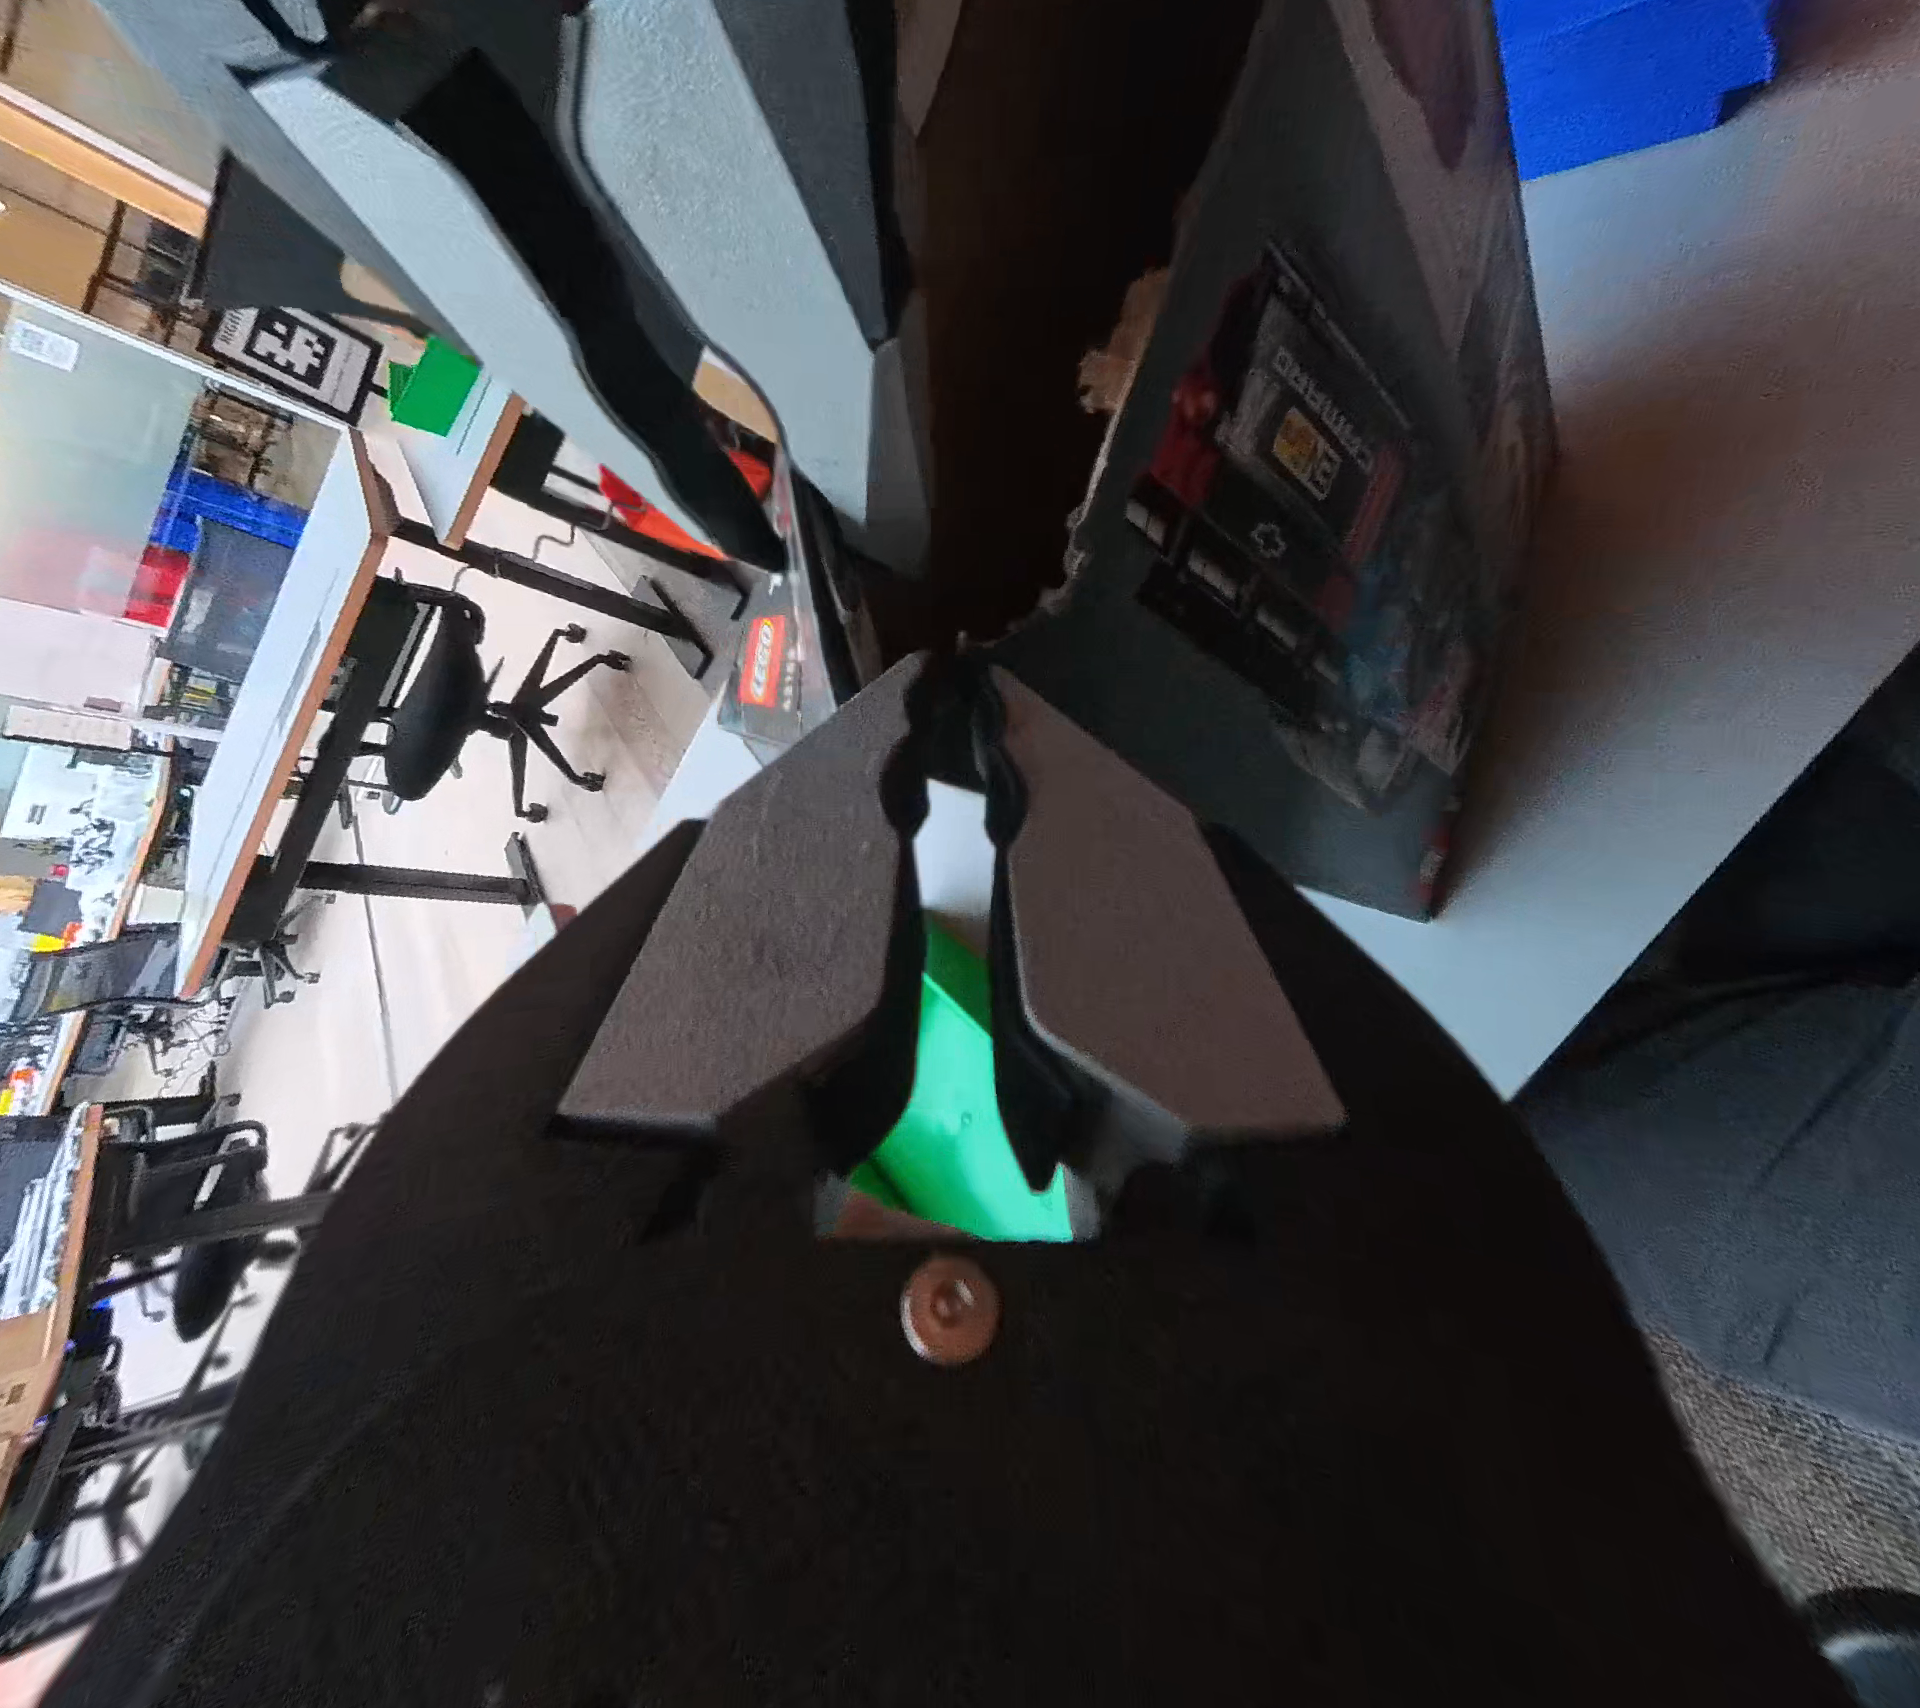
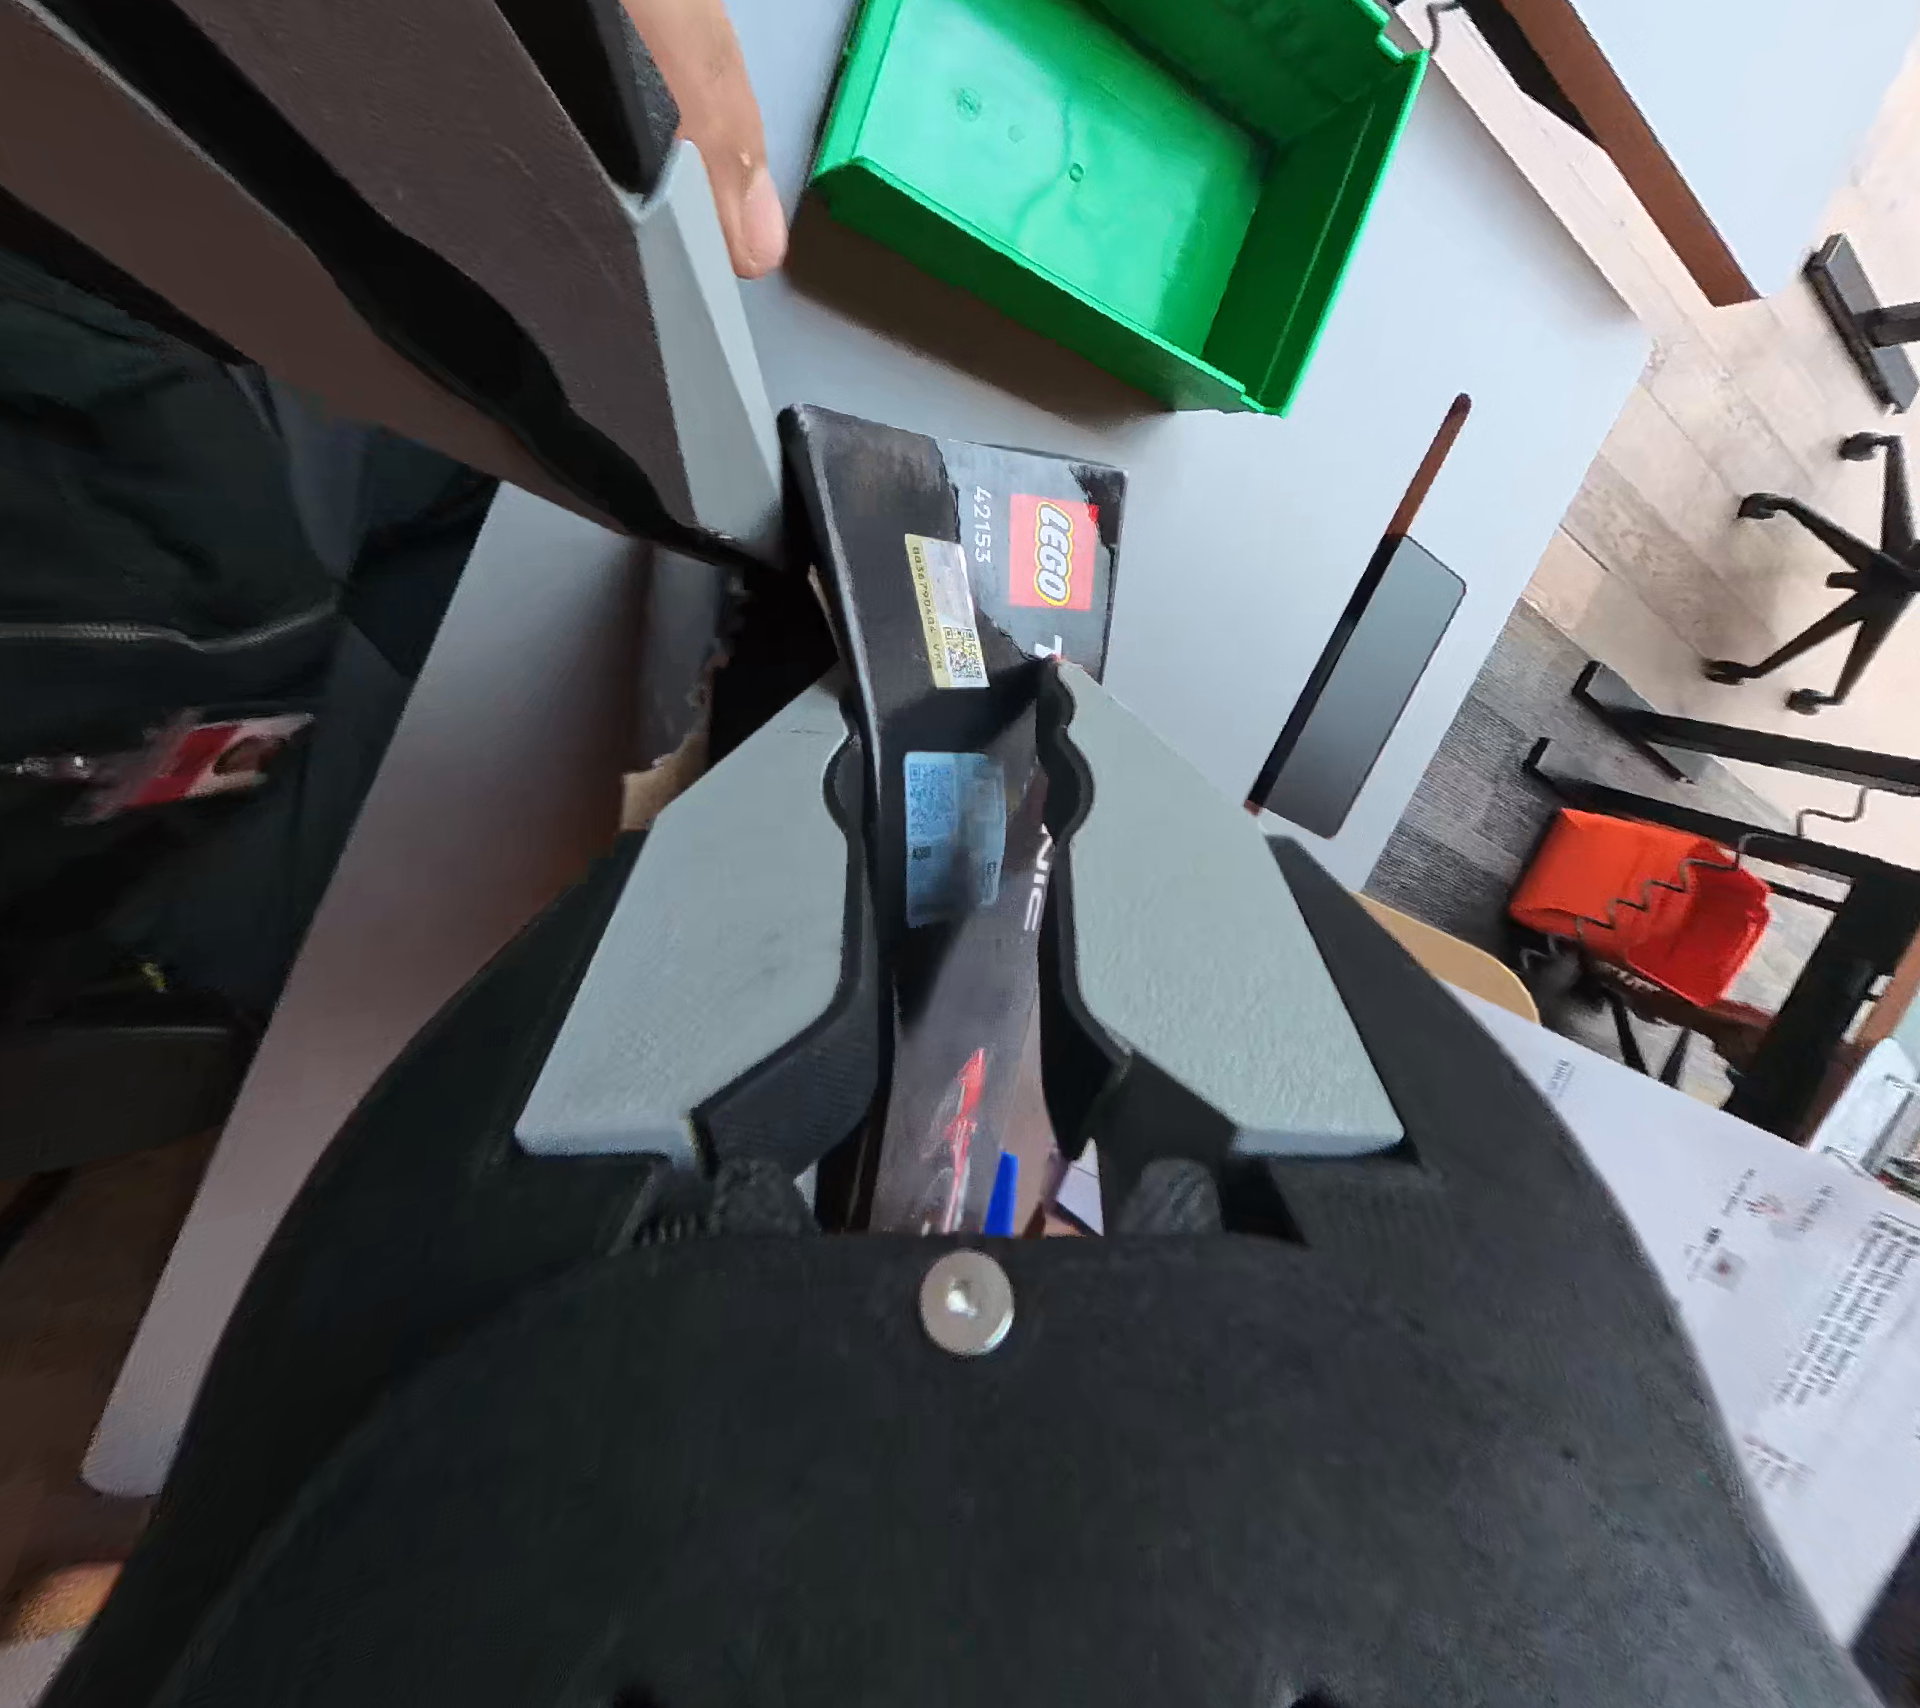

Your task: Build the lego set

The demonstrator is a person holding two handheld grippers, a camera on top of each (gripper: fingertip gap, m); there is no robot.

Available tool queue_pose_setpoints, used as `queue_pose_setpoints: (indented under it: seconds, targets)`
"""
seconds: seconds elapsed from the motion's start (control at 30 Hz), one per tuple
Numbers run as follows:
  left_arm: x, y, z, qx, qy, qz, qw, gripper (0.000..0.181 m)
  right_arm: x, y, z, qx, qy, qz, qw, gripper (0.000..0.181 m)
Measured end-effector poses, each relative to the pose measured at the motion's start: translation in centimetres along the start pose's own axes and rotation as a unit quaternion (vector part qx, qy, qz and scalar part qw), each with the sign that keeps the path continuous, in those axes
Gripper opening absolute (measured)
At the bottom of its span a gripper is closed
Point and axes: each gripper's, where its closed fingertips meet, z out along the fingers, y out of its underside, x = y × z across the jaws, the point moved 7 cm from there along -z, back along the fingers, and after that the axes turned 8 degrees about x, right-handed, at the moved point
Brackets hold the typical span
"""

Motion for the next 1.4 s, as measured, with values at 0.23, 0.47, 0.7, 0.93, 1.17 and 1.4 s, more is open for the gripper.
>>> queue_pose_setpoints:
  seconds: [0.23,0.47,0.7,0.93,1.17,1.4]
  targets:
    - [-0.7,1.0,0.2,0.050,-0.011,-0.044,0.998,0.000,-1.4,2.1,-0.5,0.067,0.196,-0.082,0.975,0.033]
    - [-1.2,1.5,0.7,0.072,-0.005,-0.071,0.995,0.000,-4.1,3.0,-1.2,0.036,0.385,-0.264,0.884,0.039]
    - [-2.0,2.0,1.3,0.101,0.005,-0.108,0.989,0.000,-3.8,4.6,-1.1,0.011,0.359,-0.359,0.862,0.025]
    - [-2.2,1.9,1.6,0.102,0.002,-0.110,0.989,0.000,-3.0,7.6,-1.9,-0.062,0.360,-0.415,0.833,0.033]
    - [-2.8,1.8,2.1,0.110,0.015,-0.123,0.986,0.000,-1.8,8.3,-0.4,-0.054,0.476,-0.467,0.743,0.031]
    - [-2.7,1.7,2.4,0.125,-0.028,-0.129,0.983,0.000,-3.7,8.1,-1.1,0.021,0.485,-0.509,0.711,0.000]
